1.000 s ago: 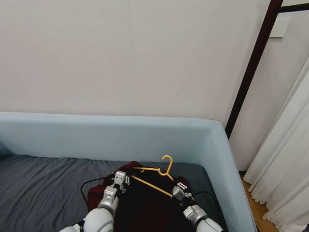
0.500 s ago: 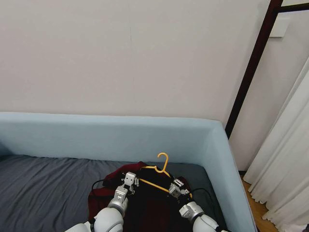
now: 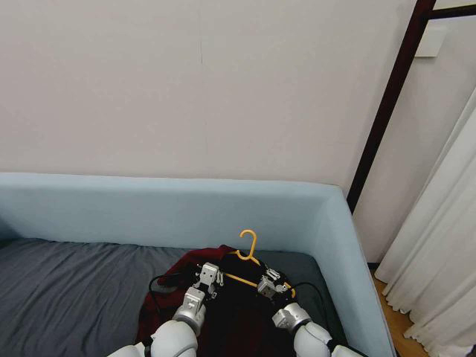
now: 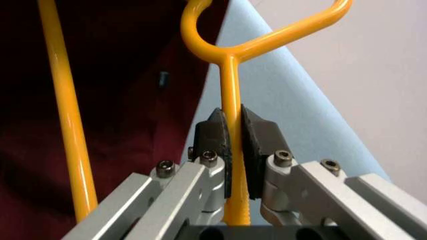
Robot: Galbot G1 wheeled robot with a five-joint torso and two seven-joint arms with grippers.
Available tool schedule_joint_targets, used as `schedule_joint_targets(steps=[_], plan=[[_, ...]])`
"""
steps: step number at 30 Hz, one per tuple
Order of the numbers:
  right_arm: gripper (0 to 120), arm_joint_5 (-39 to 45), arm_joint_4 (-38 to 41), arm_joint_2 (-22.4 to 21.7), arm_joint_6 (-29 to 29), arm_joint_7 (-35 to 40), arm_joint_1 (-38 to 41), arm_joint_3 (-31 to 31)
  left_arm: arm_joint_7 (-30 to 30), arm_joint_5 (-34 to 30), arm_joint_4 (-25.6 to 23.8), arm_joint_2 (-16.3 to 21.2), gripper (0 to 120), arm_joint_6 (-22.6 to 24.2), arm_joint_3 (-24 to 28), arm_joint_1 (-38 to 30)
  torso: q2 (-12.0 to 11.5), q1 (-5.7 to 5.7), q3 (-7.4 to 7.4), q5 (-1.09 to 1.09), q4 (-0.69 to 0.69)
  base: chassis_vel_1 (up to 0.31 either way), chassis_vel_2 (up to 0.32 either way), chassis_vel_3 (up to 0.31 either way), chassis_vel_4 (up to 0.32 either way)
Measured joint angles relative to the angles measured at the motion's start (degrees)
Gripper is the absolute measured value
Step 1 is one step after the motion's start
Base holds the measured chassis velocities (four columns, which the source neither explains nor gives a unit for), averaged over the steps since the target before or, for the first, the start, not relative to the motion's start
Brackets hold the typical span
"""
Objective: Pick up the clothes from the sofa and hang them on the clothes hanger.
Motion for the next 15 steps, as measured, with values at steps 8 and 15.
schedule_joint_targets(steps=[8, 15], plan=[[4, 1.39, 0.51, -0.36, -0.34, -0.2, 0.8, 0.34, 0.8, 2.58, -1.3, 0.14, 0, 0.1, 1.78, 1.65, 0.0, 0.0, 0.0, -0.01, -0.01, 0.0, 0.0, 0.0, 0.0], [4, 3.32, 0.39, -0.9, -1.34, -0.17, 2.72, 0.52, 0.44, 4.09, -3.62, 1.42, 0, 0.1, 1.61, 4.42, 0.0, 0.0, 0.0, -0.01, 0.01, 0.0, 0.0, 0.0, 0.0]])
